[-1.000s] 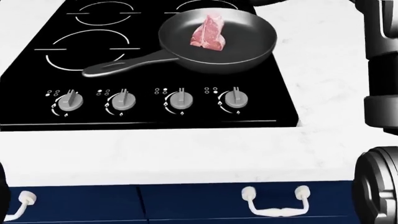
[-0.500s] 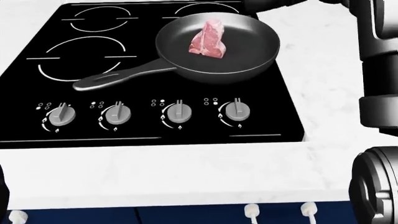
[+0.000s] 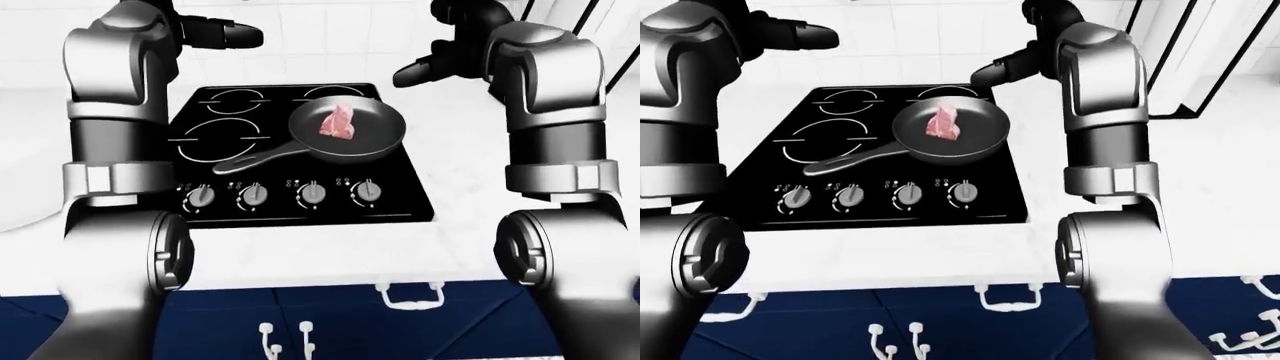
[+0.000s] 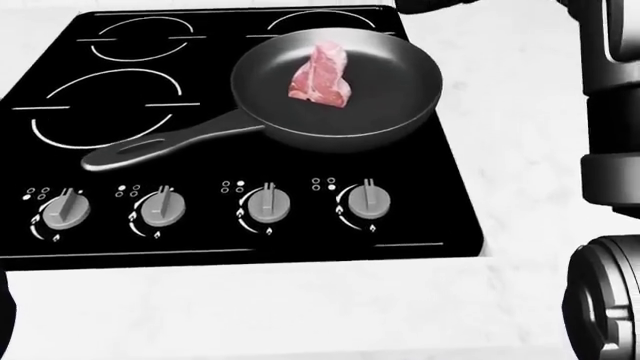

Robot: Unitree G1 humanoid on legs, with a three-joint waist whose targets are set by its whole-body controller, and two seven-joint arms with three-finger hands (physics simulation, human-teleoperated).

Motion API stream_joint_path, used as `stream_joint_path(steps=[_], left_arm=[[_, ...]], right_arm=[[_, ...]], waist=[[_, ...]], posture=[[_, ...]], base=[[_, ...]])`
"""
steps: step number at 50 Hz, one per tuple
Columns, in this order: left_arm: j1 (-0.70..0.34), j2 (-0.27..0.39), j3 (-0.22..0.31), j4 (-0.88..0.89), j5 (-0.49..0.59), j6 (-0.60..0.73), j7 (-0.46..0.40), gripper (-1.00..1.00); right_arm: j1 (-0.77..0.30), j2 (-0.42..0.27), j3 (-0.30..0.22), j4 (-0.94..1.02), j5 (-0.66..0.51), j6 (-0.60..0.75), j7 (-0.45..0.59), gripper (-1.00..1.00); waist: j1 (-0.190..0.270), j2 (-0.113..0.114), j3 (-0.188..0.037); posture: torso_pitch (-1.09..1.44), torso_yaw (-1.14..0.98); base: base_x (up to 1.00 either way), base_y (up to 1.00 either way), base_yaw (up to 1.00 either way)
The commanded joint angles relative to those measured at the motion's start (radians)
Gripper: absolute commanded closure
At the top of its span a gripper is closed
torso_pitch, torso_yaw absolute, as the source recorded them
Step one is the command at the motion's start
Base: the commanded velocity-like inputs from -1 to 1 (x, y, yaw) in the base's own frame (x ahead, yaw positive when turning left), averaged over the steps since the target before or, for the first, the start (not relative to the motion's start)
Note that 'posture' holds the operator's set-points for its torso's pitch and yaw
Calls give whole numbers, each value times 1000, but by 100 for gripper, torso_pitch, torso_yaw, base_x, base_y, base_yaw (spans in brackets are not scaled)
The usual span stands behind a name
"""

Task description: Pick the lamb chop from the pan and place it on the plate.

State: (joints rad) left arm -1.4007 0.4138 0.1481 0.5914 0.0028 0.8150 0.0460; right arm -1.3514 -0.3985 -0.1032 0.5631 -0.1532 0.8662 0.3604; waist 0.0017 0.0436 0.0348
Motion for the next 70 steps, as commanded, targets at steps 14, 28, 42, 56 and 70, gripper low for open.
stream_joint_path(steps=[14,28,42,56,70], left_arm=[[-42,9,-1,-34,4,-20,-3,-100],[-44,9,-2,-37,7,-17,-4,-100],[-51,6,-3,-45,9,-7,-4,-100],[-58,10,-3,-45,12,-3,-6,-100],[-54,31,1,-35,24,-13,-22,-100]], right_arm=[[-59,-16,-9,4,-13,-33,-5,-100],[-67,-13,-8,16,-25,-38,1,-100],[-65,-11,-8,14,-26,-38,2,-100],[-68,-15,-12,-1,-23,-34,10,-100],[-168,-37,35,149,-107,-223,142,-100]], waist=[[11,-108,-25],[-15,39,-24],[4,-113,-40],[-21,24,8],[-3,-43,-3]], posture=[[0,0],[0,0],[0,0],[0,0],[0,0]], base=[[9,0,0],[17,0,0],[23,0,0],[23,0,0],[0,0,0]])
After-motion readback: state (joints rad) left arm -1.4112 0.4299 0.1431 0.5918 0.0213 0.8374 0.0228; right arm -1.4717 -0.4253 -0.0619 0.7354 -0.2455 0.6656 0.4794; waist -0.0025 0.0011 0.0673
